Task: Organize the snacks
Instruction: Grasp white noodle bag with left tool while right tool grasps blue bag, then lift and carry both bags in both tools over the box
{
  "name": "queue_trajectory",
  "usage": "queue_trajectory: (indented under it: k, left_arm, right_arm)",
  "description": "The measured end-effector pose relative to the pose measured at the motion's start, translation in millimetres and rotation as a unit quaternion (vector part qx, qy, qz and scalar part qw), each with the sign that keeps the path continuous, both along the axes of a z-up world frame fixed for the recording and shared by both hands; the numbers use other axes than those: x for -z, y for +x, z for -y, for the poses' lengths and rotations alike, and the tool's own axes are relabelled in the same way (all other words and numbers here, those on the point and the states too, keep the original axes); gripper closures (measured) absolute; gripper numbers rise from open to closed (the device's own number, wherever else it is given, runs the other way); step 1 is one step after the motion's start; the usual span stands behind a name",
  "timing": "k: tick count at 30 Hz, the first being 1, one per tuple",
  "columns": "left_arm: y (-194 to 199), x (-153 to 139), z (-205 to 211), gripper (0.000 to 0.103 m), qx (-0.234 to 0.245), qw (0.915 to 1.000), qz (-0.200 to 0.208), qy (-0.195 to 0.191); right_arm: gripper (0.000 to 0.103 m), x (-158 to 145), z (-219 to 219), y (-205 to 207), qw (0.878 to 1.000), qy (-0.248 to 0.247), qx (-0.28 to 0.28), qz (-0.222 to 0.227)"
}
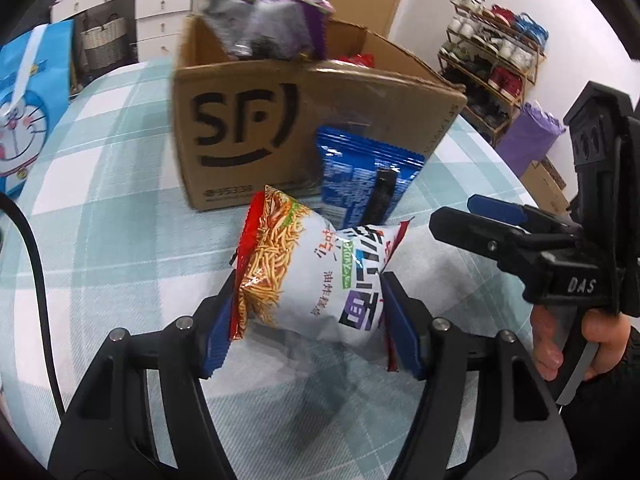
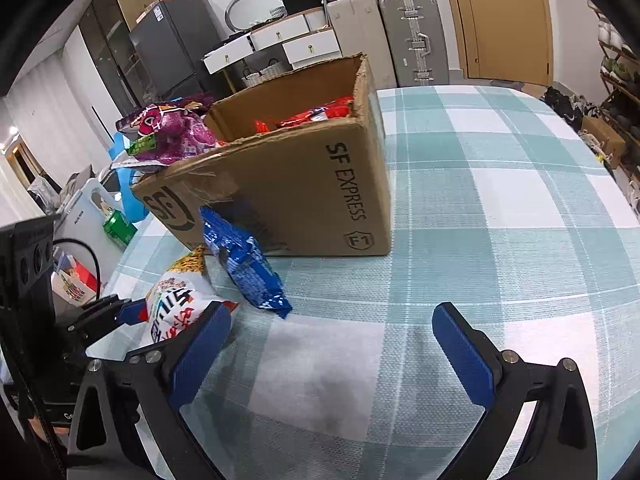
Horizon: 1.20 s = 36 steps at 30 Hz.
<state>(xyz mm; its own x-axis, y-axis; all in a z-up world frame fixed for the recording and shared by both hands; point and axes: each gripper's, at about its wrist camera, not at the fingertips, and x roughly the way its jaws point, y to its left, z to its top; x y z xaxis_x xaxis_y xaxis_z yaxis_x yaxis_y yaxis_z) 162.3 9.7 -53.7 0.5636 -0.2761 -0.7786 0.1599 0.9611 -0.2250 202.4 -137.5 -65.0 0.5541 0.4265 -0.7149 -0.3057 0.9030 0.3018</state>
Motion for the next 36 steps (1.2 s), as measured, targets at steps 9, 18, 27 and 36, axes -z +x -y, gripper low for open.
queue_trajectory:
  k: [9, 18, 27, 36]
  left_arm:
    - [-9, -3, -25, 0.039, -0.043, 0.9990, 0.008, -0.006]
    - [-16, -5, -45, 0.039, -0.058, 0.9982, 0.011, -0.009]
    - [-22, -10, -59, 0.039, -0.073, 0.9972, 0.015, -0.008]
    - [-26, -15, -67, 0.039, -0.083, 0.9963, 0.022, -0.006]
  right_arm:
    - [0.011, 12, -29, 9, 0.999, 0.026, -0.031, -0.022]
    - [0.033, 11, -63, 9, 0.998, 0.011, -0.063, 0.000]
    - [0.070, 10, -70, 9, 0.998, -0.005, -0.058, 0.013]
    - [0.076, 1, -68, -4, 0.997, -0.003, -0.073, 0.037]
